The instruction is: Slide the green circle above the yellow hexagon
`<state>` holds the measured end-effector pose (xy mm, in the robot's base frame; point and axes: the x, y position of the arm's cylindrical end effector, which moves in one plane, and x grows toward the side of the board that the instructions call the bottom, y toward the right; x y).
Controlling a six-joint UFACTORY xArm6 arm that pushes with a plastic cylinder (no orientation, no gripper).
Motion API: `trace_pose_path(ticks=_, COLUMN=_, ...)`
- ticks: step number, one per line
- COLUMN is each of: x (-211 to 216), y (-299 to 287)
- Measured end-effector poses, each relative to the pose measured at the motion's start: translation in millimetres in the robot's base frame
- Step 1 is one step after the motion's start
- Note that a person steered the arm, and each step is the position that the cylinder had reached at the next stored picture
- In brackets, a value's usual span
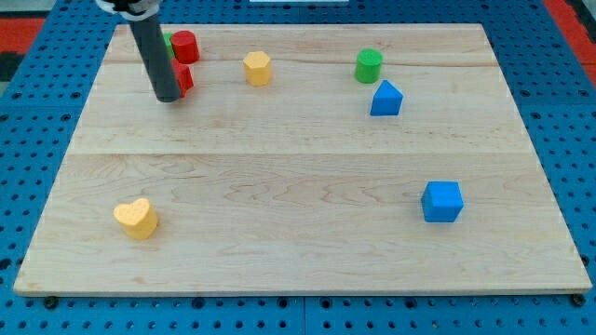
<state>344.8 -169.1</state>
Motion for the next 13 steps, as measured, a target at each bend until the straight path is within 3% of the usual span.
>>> trace_pose_path(ticks=3, x=-26, y=-8)
trace_pose_path(ticks=4, x=13, y=69)
trace_pose_path(ticks=6, x=-4, y=154)
trace_pose_path(ticks=11, x=-11, y=155)
trace_pose_path(ticks=12, x=-32, y=170)
trace_pose_path(ticks=13, x=-45, y=227)
